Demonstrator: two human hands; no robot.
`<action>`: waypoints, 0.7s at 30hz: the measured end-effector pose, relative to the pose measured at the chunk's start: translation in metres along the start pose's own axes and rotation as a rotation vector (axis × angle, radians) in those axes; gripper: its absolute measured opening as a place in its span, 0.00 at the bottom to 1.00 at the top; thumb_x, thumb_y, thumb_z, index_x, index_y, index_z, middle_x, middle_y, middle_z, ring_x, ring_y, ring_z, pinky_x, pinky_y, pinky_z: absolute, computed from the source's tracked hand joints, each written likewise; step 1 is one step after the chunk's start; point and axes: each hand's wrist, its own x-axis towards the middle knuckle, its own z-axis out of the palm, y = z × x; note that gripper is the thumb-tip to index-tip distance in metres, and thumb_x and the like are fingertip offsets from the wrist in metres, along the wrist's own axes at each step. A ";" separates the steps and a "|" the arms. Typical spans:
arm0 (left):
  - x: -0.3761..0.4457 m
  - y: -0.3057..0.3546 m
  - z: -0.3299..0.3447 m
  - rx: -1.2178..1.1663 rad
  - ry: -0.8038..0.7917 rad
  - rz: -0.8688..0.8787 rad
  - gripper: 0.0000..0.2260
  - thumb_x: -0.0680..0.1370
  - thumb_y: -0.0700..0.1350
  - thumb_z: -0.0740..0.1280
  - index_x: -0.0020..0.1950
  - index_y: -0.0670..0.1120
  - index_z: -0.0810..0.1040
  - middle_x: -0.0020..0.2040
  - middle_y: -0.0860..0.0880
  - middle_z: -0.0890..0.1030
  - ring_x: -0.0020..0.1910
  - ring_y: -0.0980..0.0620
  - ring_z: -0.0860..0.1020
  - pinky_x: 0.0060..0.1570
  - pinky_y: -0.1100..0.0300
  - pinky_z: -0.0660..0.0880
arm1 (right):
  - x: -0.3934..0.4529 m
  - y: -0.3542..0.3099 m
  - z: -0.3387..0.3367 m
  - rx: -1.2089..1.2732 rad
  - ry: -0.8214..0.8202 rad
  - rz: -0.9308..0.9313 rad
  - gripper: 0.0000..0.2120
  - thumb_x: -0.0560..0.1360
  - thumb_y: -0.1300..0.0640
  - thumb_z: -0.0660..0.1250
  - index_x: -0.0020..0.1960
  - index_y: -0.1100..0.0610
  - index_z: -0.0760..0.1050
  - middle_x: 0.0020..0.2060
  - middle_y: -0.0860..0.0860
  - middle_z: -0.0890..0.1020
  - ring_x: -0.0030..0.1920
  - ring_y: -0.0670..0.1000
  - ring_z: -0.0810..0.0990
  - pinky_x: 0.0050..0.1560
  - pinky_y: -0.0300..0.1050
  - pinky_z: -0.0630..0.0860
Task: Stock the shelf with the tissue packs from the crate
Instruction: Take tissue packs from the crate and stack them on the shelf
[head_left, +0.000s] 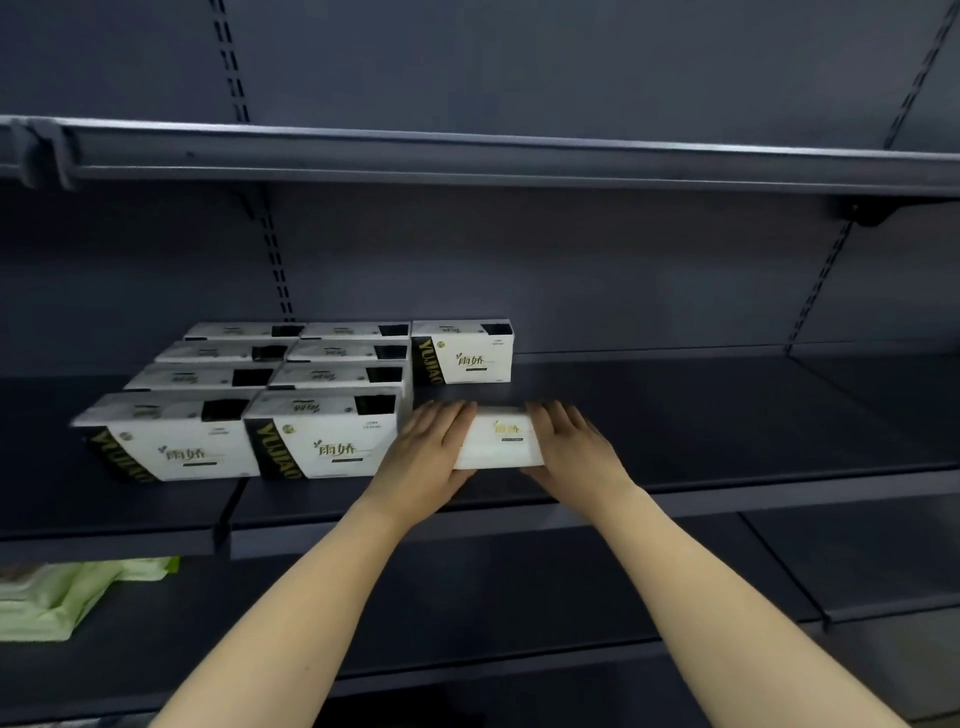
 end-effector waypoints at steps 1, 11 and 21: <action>0.001 0.000 0.000 0.008 -0.004 0.000 0.33 0.63 0.45 0.80 0.64 0.36 0.73 0.58 0.40 0.78 0.56 0.39 0.78 0.58 0.43 0.72 | 0.001 0.003 0.002 0.008 0.014 -0.016 0.35 0.53 0.55 0.83 0.55 0.64 0.74 0.46 0.57 0.80 0.41 0.59 0.81 0.36 0.51 0.79; -0.004 0.002 0.009 0.051 -0.077 -0.028 0.37 0.59 0.47 0.82 0.62 0.35 0.74 0.59 0.38 0.78 0.59 0.40 0.77 0.61 0.41 0.64 | -0.006 0.001 0.022 0.044 -0.013 -0.014 0.35 0.66 0.42 0.72 0.64 0.60 0.66 0.59 0.59 0.77 0.57 0.60 0.79 0.51 0.53 0.78; -0.009 0.008 0.001 0.100 -0.129 -0.017 0.31 0.58 0.48 0.82 0.55 0.35 0.80 0.53 0.40 0.82 0.53 0.43 0.81 0.48 0.51 0.79 | -0.018 0.002 0.021 -0.032 0.007 0.016 0.31 0.67 0.43 0.71 0.63 0.60 0.73 0.60 0.58 0.78 0.56 0.59 0.80 0.52 0.54 0.78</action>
